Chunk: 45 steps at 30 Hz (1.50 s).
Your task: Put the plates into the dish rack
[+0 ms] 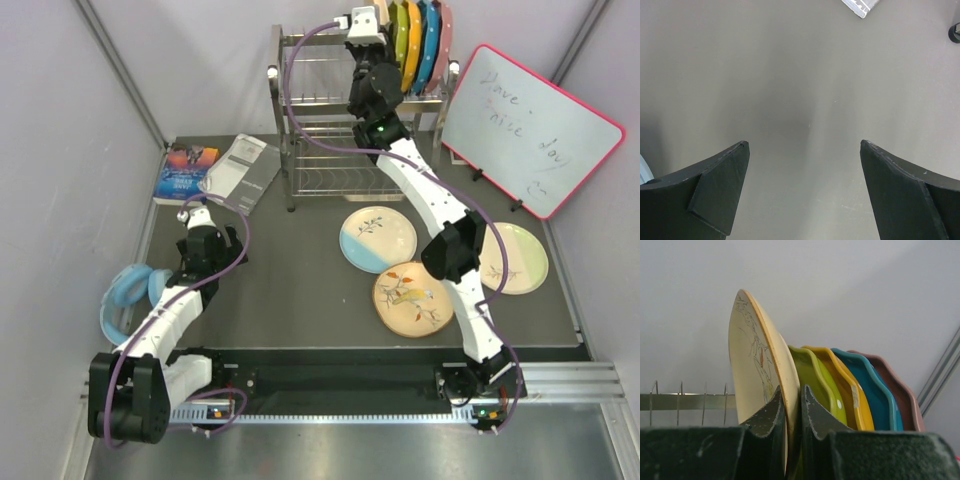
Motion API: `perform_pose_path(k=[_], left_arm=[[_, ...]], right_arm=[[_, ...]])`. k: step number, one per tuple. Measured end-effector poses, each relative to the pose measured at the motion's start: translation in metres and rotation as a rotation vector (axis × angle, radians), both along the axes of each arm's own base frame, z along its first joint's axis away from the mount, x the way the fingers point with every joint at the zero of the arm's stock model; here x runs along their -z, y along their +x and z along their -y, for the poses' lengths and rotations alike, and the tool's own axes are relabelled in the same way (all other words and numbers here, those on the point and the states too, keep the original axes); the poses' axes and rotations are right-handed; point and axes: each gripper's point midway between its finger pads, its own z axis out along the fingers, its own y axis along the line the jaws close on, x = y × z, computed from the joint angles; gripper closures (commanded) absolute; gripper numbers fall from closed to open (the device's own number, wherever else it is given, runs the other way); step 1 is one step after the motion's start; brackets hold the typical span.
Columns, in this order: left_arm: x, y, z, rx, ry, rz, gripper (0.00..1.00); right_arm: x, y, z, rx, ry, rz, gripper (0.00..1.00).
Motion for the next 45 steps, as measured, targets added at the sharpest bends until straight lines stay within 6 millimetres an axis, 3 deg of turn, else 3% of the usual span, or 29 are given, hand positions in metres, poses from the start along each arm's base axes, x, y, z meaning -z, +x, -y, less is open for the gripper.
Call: perform_pose_path(k=[4,8,13,17,19,23,30,35,38,42,45], left_arm=[[0.0,0.0,0.0,0.0,0.0,0.0,0.04],[0.0,0.0,0.0,0.0,0.0,0.0,0.04],[0.0,0.0,0.0,0.0,0.0,0.0,0.04],[0.0,0.0,0.0,0.0,0.0,0.0,0.04],[0.0,0.0,0.0,0.0,0.0,0.0,0.04],[0.0,0.0,0.0,0.0,0.0,0.0,0.04],[0.0,0.0,-0.001,-0.003,0.002,0.0,0.04],[0.0,0.0,-0.001,-0.003,0.002,0.0,0.04],[0.0,0.0,-0.001,-0.003,0.002,0.0,0.04],[0.0,0.0,-0.001,-0.003,0.002,0.0,0.04],[0.0,0.0,-0.001,-0.003,0.002,0.0,0.04]], right_arm=[[0.002,-0.004,-0.004,0.003,0.034,-0.003,1.0],[0.018,-0.007,-0.014,0.014,0.046,-0.034,1.0],[0.018,-0.011,-0.01,0.025,0.061,-0.04,0.99],[0.018,-0.012,-0.01,0.025,0.059,-0.041,0.7],[0.018,-0.013,-0.013,0.01,0.041,-0.043,0.62],[0.013,-0.02,-0.017,-0.012,0.003,-0.048,0.58],[-0.017,-0.046,-0.008,-0.047,-0.028,-0.021,0.53],[-0.052,-0.082,-0.004,-0.076,-0.059,0.027,0.52],[-0.08,-0.111,-0.003,-0.082,-0.084,0.075,0.34],[-0.108,-0.148,0.012,-0.081,-0.118,0.117,0.01],[-0.117,-0.17,0.032,-0.087,-0.133,0.097,0.0]])
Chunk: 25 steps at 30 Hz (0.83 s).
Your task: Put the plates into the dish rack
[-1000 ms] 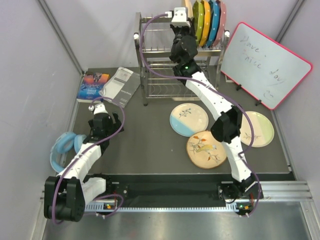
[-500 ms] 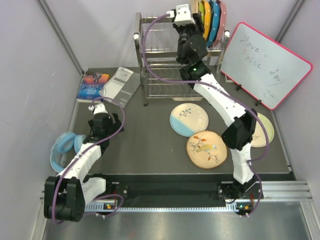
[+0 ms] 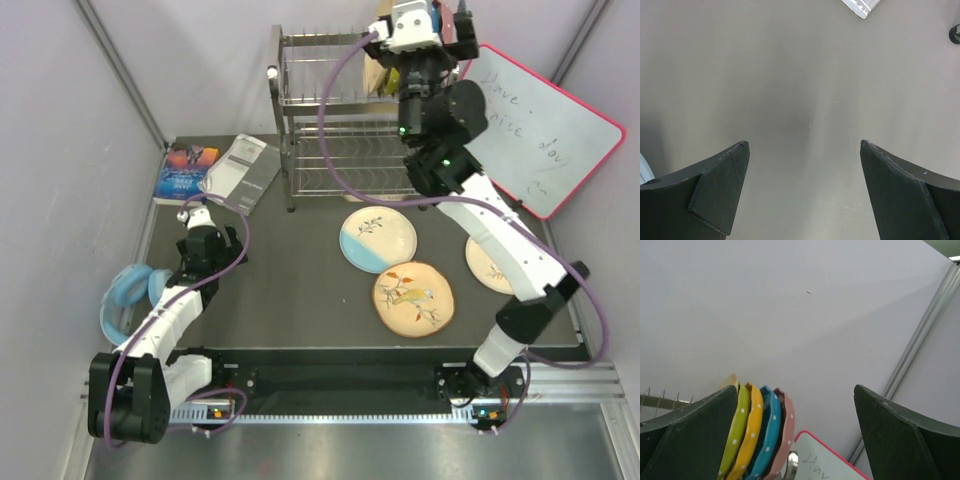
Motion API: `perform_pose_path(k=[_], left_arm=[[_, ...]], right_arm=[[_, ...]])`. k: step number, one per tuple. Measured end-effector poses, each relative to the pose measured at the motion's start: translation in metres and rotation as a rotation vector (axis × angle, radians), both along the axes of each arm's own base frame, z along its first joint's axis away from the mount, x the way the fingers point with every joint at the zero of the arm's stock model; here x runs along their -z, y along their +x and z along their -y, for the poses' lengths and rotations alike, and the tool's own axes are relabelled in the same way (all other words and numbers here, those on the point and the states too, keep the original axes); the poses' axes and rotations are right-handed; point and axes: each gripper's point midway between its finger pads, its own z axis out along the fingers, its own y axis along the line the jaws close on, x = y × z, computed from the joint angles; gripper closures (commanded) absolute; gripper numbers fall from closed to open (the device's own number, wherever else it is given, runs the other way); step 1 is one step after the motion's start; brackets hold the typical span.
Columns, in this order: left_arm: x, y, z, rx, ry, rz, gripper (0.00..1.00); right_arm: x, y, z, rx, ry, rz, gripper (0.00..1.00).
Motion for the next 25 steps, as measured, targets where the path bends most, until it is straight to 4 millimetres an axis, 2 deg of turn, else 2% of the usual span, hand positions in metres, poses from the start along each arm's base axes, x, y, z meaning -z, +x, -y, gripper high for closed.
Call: perform_pose_path(k=[4,8,10,12,15,19,22,25], left_arm=[[0.0,0.0,0.0,0.0,0.0,0.0,0.04],[0.0,0.0,0.0,0.0,0.0,0.0,0.04],[0.0,0.0,0.0,0.0,0.0,0.0,0.04],[0.0,0.0,0.0,0.0,0.0,0.0,0.04],[0.0,0.0,0.0,0.0,0.0,0.0,0.04],[0.0,0.0,0.0,0.0,0.0,0.0,0.04],[0.0,0.0,0.0,0.0,0.0,0.0,0.04],[0.0,0.0,0.0,0.0,0.0,0.0,0.04]], right_arm=[[0.003,-0.018,0.011,-0.099,-0.067,-0.102,0.0],[0.029,-0.037,0.008,-0.271,-0.191,-0.255,0.0],[0.051,-0.047,0.007,-0.342,-0.223,-0.348,0.0],[0.082,-0.056,0.004,-0.405,-0.219,-0.462,0.0],[0.143,-0.068,0.002,-0.445,-0.177,-0.667,0.0],[0.217,-0.078,0.002,-0.393,-0.14,-0.9,0.0],[0.248,-0.085,0.006,-0.357,-0.127,-0.998,0.0],[0.264,-0.09,0.013,-0.328,-0.114,-1.035,0.0]])
